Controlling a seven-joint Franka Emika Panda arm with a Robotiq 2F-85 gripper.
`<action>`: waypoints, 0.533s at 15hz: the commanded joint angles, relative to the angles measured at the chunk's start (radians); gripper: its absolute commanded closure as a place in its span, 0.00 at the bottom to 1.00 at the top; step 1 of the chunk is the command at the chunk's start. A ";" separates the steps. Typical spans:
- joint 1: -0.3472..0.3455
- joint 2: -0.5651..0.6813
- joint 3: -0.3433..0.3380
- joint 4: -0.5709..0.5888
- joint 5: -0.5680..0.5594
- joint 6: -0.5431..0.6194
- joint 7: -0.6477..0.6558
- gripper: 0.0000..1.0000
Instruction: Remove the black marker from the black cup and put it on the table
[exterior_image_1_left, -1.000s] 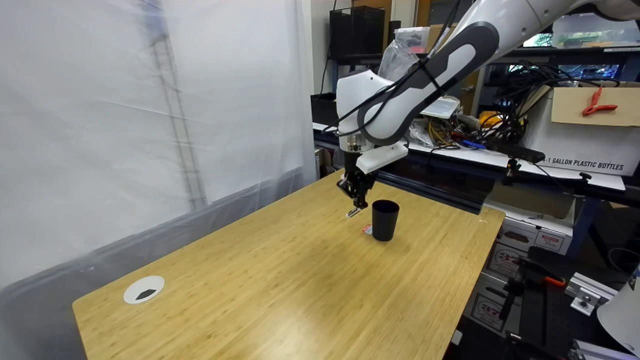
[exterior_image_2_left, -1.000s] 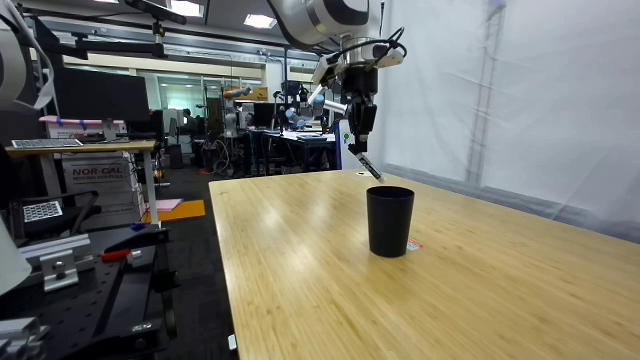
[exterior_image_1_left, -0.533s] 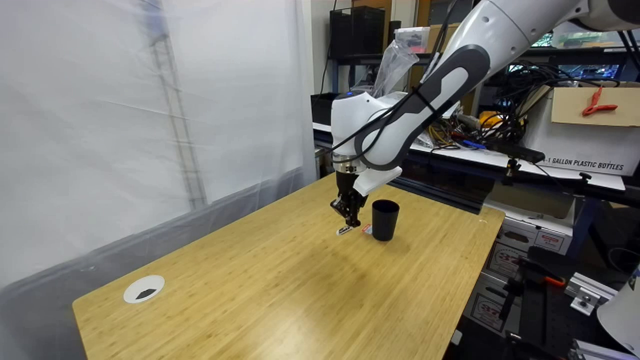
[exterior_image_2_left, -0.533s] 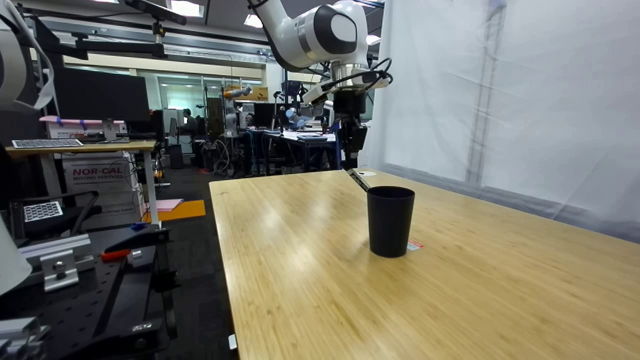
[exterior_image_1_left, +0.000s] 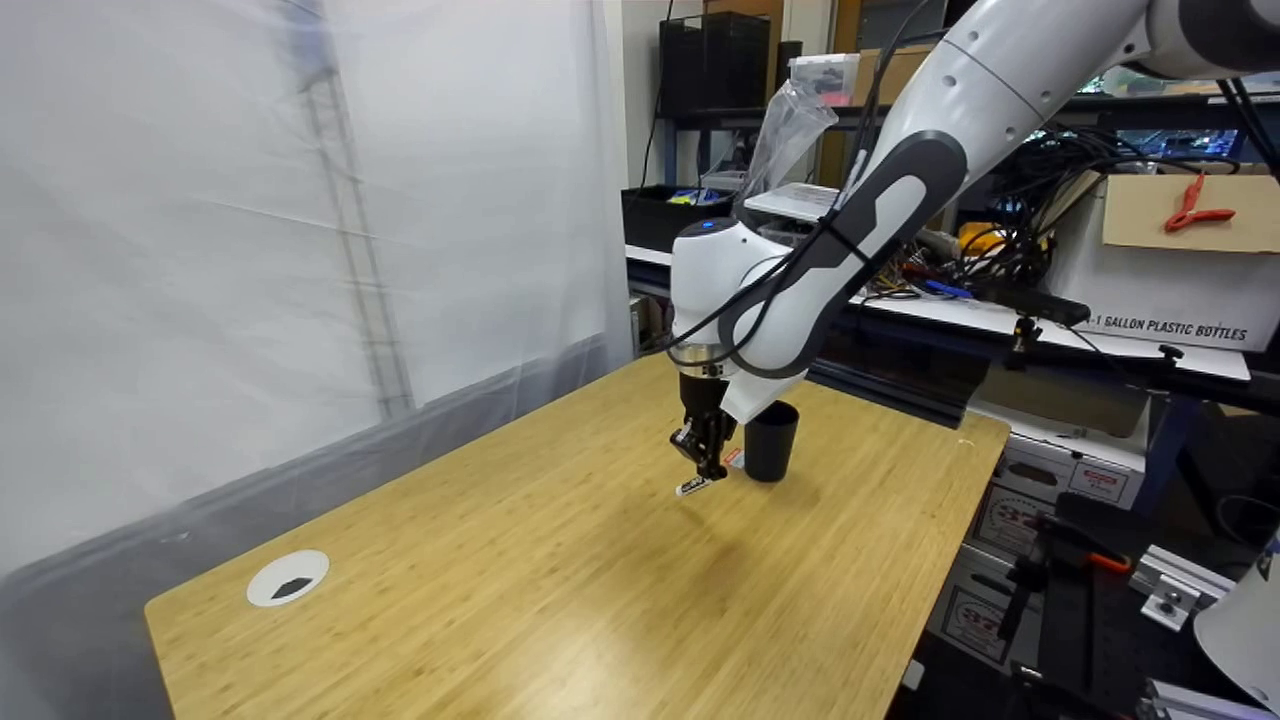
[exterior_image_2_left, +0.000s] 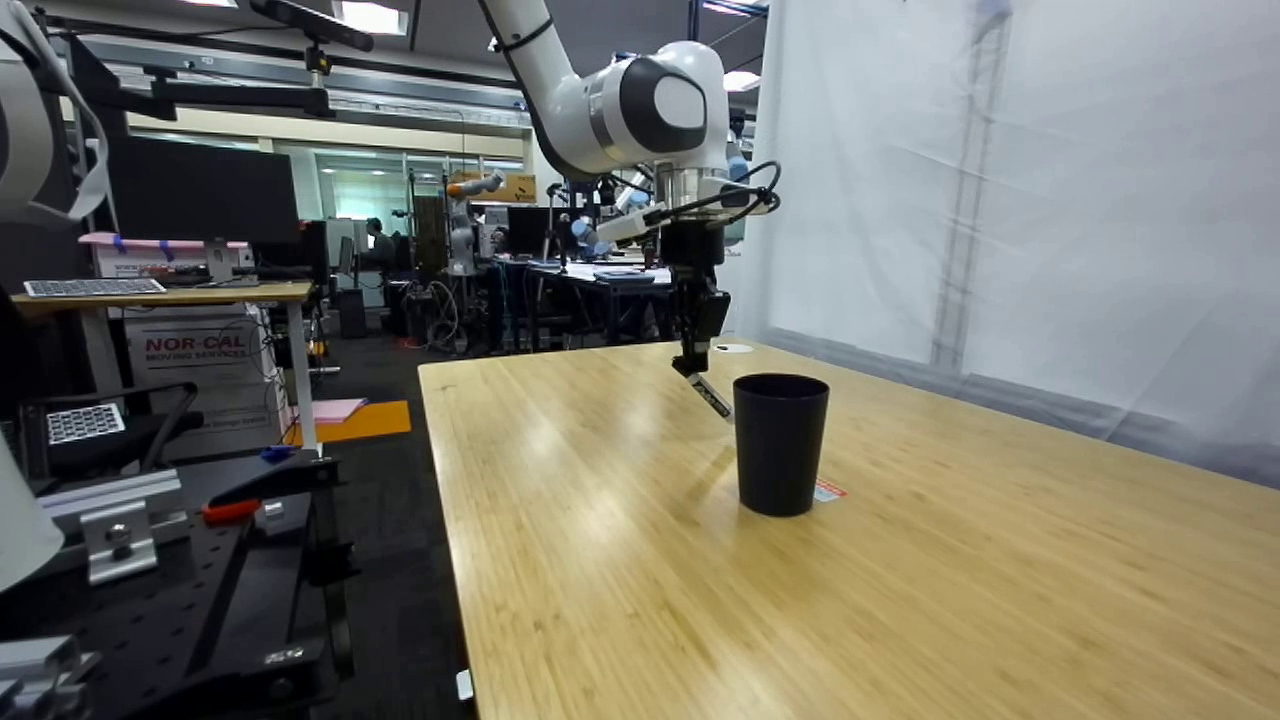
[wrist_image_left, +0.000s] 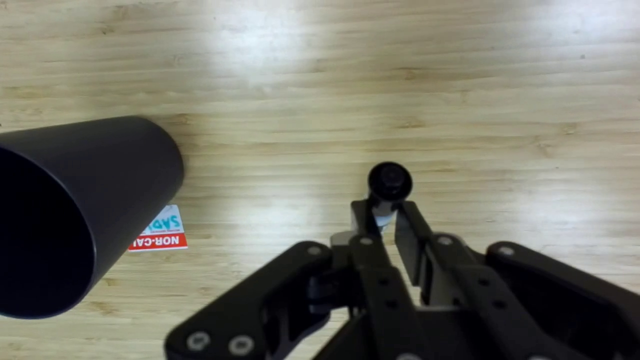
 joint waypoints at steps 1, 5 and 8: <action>-0.008 -0.005 0.002 -0.016 0.011 0.039 -0.049 0.96; -0.009 -0.005 0.001 -0.015 0.009 0.039 -0.070 0.45; -0.009 -0.004 0.001 -0.013 0.008 0.036 -0.081 0.23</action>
